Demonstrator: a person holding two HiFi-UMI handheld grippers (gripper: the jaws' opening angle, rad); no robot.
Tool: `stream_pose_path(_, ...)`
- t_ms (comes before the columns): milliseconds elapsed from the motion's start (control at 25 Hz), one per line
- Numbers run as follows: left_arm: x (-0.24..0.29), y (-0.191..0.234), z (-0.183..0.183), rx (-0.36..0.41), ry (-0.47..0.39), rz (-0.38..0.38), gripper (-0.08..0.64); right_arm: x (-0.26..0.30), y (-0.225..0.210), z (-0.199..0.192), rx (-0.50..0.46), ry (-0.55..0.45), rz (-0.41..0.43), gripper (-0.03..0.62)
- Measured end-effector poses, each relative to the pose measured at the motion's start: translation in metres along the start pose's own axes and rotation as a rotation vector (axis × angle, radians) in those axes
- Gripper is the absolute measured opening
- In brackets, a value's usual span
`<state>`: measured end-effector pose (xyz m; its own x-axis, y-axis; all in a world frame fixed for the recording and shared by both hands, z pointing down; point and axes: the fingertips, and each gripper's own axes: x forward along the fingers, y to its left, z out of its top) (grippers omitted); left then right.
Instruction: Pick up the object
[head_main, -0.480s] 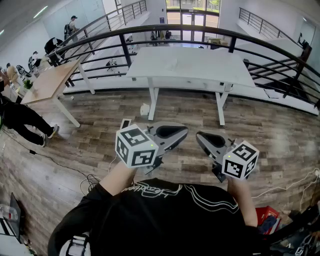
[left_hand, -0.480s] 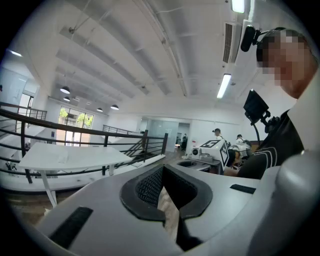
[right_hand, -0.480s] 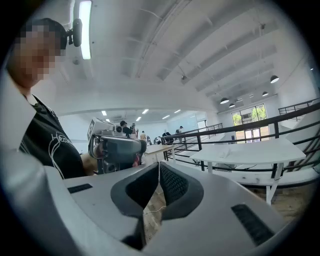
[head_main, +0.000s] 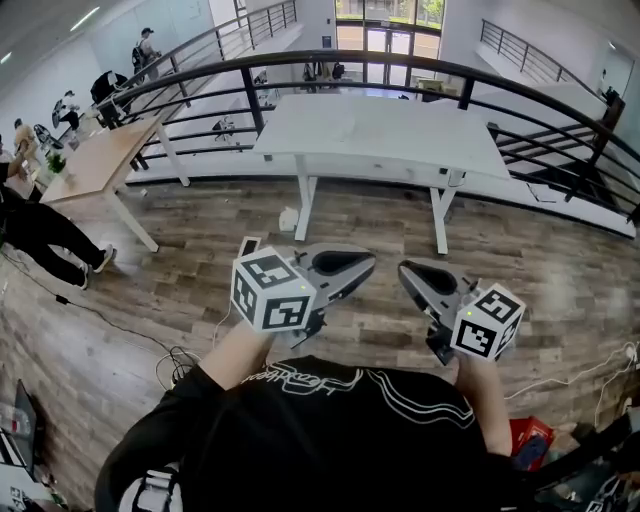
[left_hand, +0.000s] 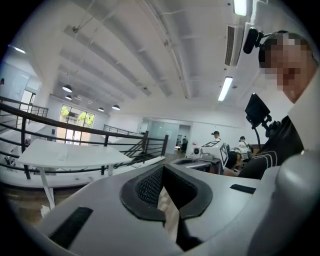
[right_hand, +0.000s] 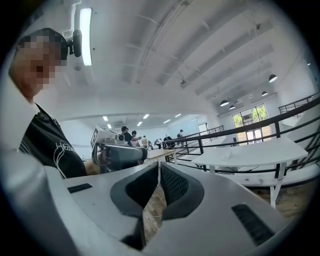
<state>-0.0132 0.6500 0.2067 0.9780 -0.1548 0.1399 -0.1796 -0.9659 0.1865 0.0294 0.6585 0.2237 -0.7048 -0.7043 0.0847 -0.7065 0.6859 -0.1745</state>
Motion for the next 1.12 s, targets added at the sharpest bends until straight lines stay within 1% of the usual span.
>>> stream_pose_path(160, 0.0, 0.0, -0.001, -0.023, -0.015, 0.002, 0.006, -0.001, 0.002, -0.004, -0.005, 0.005, 0.007, 0.021)
stream_pose_path(520, -0.001, -0.001, -0.012, -0.052, -0.01, 0.022, 0.006, 0.0, 0.004, -0.025, 0.035, 0.029, 0.022, 0.021)
stream_pose_path(720, -0.006, 0.008, -0.017, -0.074, 0.005, 0.038, 0.006, 0.011, -0.002, -0.027, 0.064, 0.03, 0.035, 0.021)
stream_pose_path(920, -0.014, 0.018, -0.02, -0.095, -0.001, 0.067, 0.006, 0.022, -0.006, -0.03, 0.084, 0.032, 0.051, 0.021)
stream_pose_path(1120, -0.013, 0.036, -0.021, -0.115, -0.012, 0.084, 0.006, 0.037, -0.019, -0.03, 0.097, 0.034, 0.061, 0.021)
